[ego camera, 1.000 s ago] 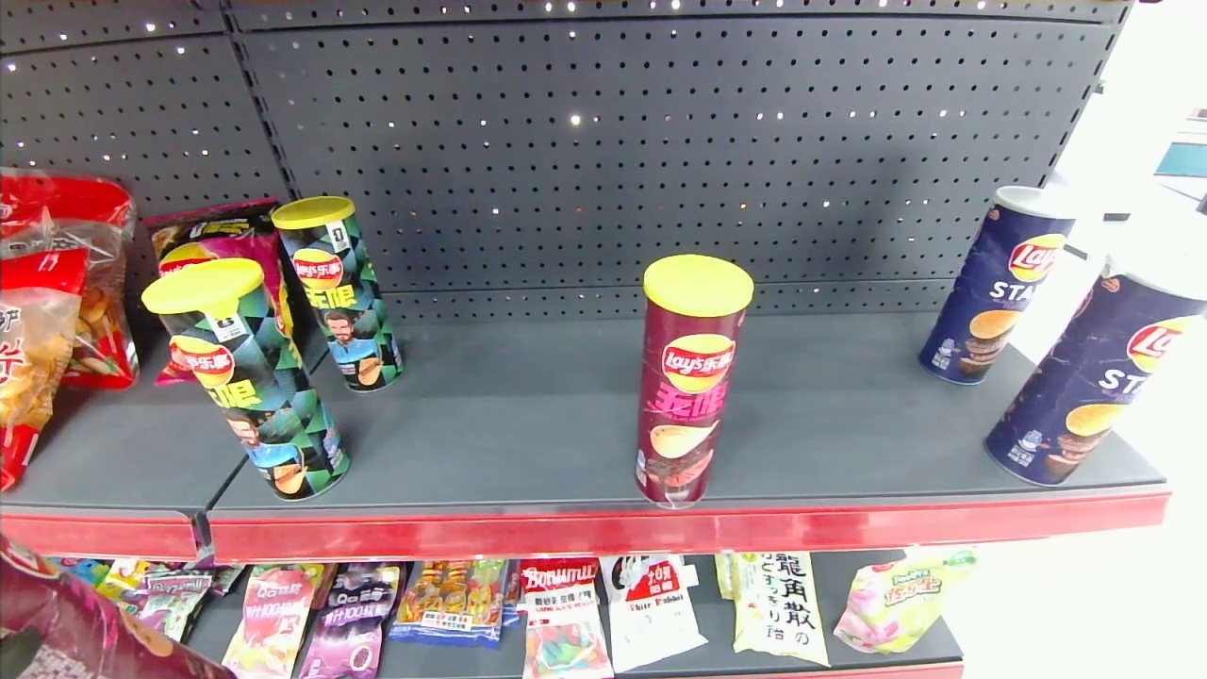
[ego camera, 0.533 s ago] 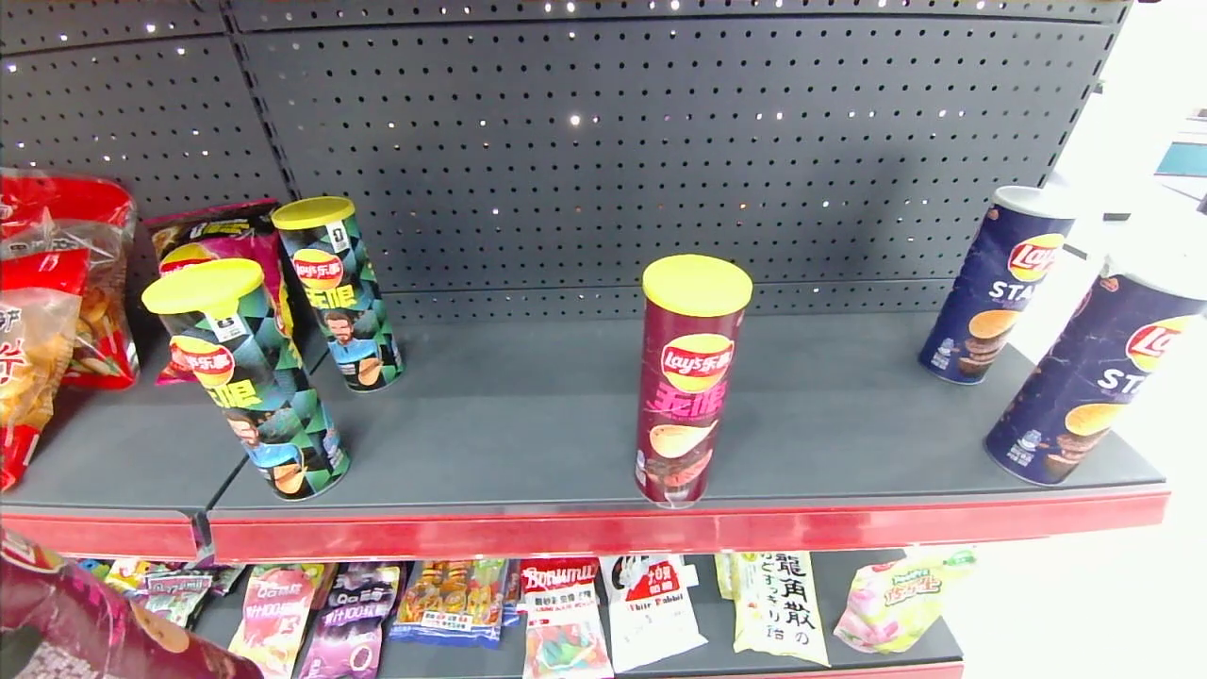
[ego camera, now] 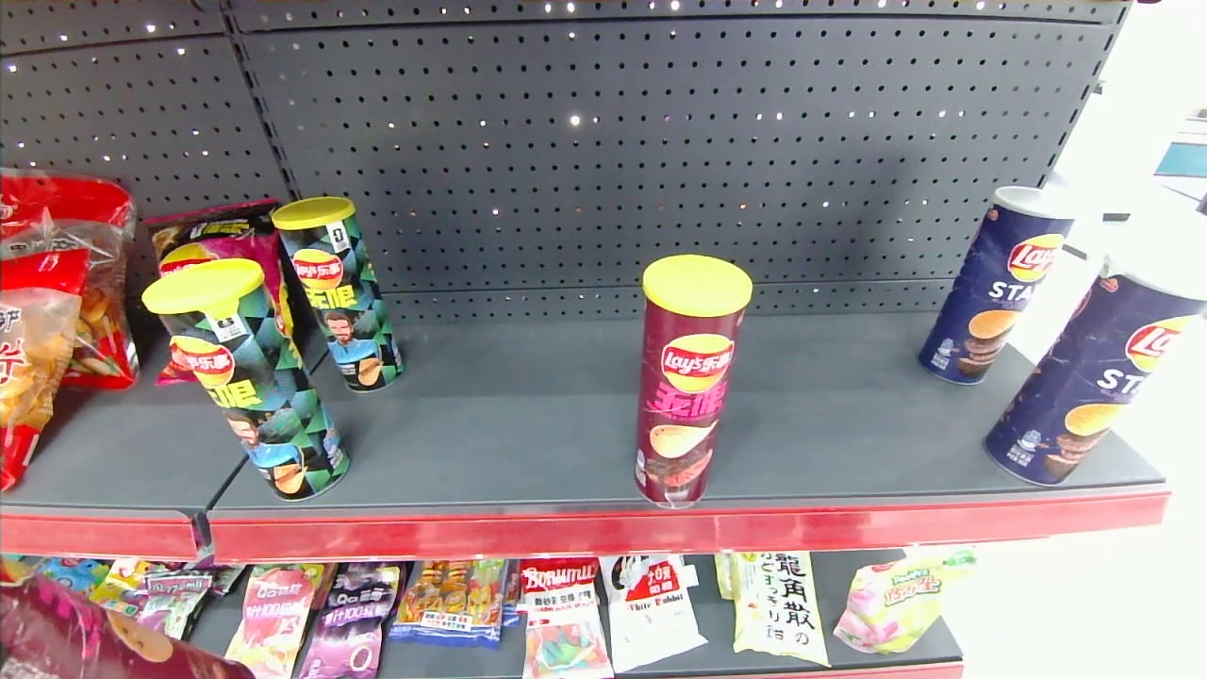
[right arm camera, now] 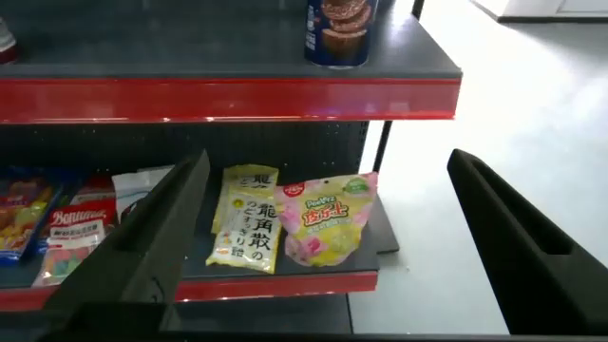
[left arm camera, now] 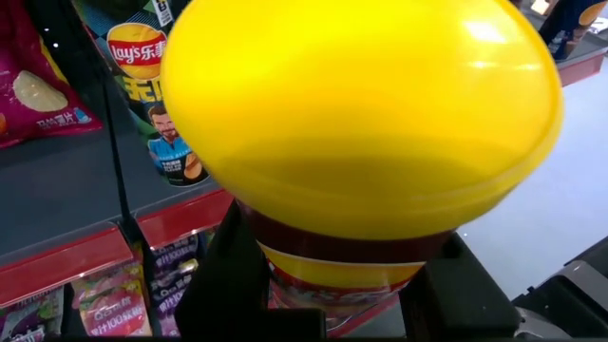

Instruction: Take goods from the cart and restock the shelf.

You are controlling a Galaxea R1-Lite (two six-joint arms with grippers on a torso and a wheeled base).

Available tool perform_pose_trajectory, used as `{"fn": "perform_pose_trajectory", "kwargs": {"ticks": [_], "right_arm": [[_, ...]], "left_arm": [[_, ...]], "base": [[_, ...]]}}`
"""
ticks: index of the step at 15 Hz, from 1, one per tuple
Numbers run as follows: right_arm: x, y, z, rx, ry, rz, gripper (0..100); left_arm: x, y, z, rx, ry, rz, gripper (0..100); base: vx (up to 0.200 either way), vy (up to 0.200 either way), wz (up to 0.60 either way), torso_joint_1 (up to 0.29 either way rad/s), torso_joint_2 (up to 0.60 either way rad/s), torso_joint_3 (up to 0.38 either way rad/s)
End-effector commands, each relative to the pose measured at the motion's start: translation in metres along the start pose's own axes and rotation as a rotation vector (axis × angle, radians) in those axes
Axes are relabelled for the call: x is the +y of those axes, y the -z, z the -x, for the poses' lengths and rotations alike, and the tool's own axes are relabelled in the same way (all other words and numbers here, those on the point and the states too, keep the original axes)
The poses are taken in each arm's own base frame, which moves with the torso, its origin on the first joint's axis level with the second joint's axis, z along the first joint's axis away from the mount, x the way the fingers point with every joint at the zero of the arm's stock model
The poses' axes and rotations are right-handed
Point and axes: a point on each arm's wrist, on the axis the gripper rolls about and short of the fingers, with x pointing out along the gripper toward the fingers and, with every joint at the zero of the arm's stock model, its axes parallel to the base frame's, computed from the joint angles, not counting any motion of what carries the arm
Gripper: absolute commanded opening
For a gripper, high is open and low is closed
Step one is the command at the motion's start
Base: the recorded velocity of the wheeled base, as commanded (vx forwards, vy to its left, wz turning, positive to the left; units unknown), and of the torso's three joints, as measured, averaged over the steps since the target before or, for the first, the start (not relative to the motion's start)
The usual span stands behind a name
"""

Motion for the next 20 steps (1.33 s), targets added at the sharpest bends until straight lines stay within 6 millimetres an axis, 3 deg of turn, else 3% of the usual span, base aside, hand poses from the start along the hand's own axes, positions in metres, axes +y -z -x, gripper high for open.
{"fn": "perform_pose_trajectory", "kwargs": {"ticks": [1, 6, 9, 13, 17, 20], "right_arm": [[-0.0001, 0.0001, -0.0002, 0.003, -0.001, 0.015, 100], [0.0016, 0.0005, 0.0000, -0.002, -0.069, -0.017, 100], [-0.0010, 0.0008, -0.0017, -0.028, 0.056, -0.009, 100], [0.0014, 0.0009, -0.0019, -0.036, -0.054, -0.020, 100], [0.0013, 0.0009, -0.0019, -0.036, -0.051, -0.019, 100], [0.0015, 0.0009, -0.0019, -0.036, -0.057, -0.020, 100]], "left_arm": [[-0.0013, 0.0000, 0.0024, -0.011, 0.001, -0.008, 0], [-0.0022, 0.0001, 0.0042, -0.021, 0.001, -0.013, 0], [-0.0032, 0.0000, 0.0061, -0.030, -0.003, -0.016, 0], [-0.0049, 0.0017, 0.0091, -0.042, -0.003, -0.024, 0], [-0.0047, -0.0016, 0.0090, -0.046, -0.003, -0.026, 0], [-0.0050, -0.0011, 0.0097, -0.049, -0.005, -0.026, 0]], "base": [[0.000, 0.000, 0.00, 0.000, 0.00, 0.000], [0.000, 0.000, 0.00, 0.000, 0.00, 0.000], [0.000, 0.000, 0.00, 0.000, 0.00, 0.000], [0.000, 0.000, 0.00, 0.000, 0.00, 0.000], [0.000, 0.000, 0.00, 0.000, 0.00, 0.000], [0.000, 0.000, -0.60, 0.001, 0.00, 0.004]]}}
